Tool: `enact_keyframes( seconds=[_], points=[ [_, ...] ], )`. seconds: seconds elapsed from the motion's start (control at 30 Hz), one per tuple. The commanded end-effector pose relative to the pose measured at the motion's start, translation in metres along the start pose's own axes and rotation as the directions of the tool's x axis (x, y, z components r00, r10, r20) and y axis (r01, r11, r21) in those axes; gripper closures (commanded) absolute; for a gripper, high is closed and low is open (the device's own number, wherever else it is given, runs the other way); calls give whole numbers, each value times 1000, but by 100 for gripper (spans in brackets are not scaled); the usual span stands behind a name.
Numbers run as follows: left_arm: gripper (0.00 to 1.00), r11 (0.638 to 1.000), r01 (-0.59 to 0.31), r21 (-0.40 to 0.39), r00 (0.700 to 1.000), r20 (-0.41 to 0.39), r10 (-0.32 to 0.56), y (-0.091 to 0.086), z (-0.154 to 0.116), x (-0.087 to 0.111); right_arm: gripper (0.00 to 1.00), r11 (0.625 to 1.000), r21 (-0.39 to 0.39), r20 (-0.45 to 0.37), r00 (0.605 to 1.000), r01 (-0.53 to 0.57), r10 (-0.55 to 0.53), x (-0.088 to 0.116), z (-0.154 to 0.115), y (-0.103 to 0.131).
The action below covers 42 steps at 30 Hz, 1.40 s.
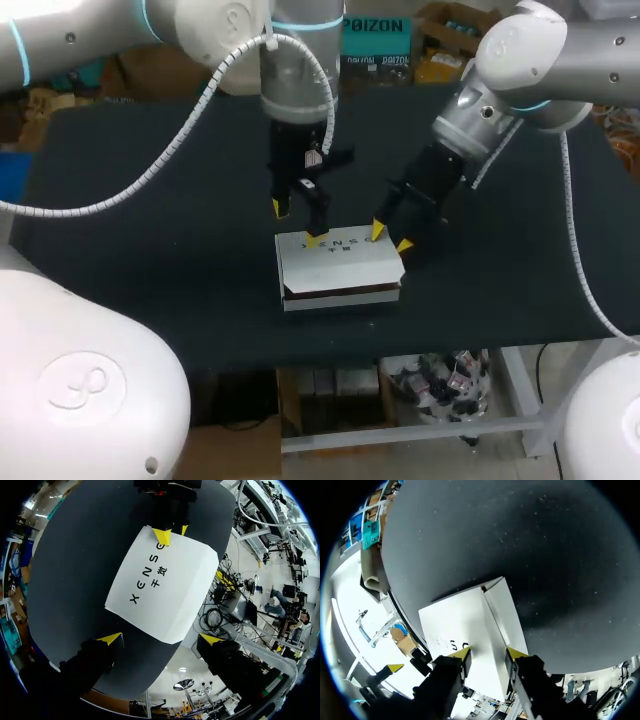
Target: Assemble the packaging by folding the flat box into shape, placing the metal phone stand inside, and closing the box properly
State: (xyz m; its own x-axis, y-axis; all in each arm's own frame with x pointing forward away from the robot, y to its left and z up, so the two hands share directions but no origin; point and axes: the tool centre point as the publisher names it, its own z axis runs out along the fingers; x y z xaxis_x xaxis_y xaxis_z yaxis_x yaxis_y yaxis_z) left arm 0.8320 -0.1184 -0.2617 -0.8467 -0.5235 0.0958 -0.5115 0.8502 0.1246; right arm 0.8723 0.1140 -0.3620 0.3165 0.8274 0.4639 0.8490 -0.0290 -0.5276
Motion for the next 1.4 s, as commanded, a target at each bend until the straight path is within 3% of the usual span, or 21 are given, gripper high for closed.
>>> enact_keyframes(
  seconds=[0.03,0.17,0.63,0.8,1.1,1.17,1.4],
  points=[
    [0,971,-201,127,974,132,185,11,11,7,54,1000,2,2,1000,-1,1,1,0,0],
    [0,925,-293,243,953,158,260,24,15,7,54,1000,2,2,1000,-1,1,1,0,0],
    [0,925,-293,243,953,158,260,24,15,7,55,1000,2,2,1000,-1,1,1,0,0],
    [0,895,-355,271,932,175,316,18,26,11,55,1000,2,2,1000,-1,1,1,0,0],
    [1,910,-334,247,940,158,302,9,33,26,54,1000,2,2,1000,-1,1,1,0,0],
    [8,912,-327,249,943,148,298,6,36,28,55,1000,2,2,1000,-1,1,1,0,0],
    [17,923,-304,237,952,109,285,-3,42,30,55,1000,2,2,1000,-1,1,1,0,0]
  ],
)
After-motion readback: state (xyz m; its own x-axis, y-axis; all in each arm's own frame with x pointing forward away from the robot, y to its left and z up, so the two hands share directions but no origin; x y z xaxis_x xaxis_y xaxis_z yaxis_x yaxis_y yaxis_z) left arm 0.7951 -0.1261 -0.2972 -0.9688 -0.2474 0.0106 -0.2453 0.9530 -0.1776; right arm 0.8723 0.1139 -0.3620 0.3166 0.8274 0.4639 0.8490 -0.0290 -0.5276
